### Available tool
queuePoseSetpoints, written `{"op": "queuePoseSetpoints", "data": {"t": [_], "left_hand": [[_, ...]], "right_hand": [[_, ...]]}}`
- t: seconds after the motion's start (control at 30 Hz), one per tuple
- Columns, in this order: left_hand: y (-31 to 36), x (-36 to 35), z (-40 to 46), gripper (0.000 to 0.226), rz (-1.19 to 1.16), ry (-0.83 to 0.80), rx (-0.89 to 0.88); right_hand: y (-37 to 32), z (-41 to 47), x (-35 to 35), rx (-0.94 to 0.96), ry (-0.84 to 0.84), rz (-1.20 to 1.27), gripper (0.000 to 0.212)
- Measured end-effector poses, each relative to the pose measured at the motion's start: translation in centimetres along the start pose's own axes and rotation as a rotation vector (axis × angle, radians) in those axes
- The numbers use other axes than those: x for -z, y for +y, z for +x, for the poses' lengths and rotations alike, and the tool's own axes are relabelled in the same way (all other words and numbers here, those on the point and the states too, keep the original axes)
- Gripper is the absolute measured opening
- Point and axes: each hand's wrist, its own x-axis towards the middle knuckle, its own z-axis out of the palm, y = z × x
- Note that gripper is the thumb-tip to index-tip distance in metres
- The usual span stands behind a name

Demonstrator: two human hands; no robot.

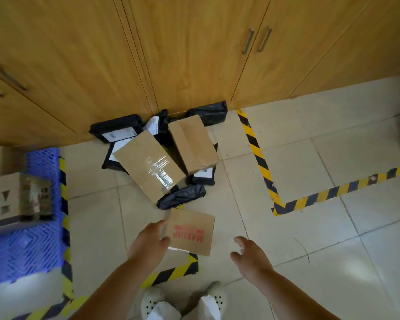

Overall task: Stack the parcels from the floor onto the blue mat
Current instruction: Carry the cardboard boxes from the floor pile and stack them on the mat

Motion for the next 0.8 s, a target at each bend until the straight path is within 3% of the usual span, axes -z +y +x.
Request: {"op": "queuePoseSetpoints", "data": {"t": [0.33, 0.6, 0.8], "left_hand": [[-9.6, -12.4, 16.0, 0.054, 0.090, -0.122, 0.045], [-12.6, -17.5, 23.2, 0.057, 0.065, -0.138, 0.087], [-12.0, -17.4, 23.0, 0.062, 0.019, -0.142, 0.091]], "right_hand": [[1.3, 17.7, -11.3, -0.097, -0.044, 0.088, 0.052], [2.0, 25.0, -16.0, -0.286, -0.088, 0.528, 0.069], [1.3, 24.2, -15.5, -0.341, -0.191, 0.790, 0.035]]}}
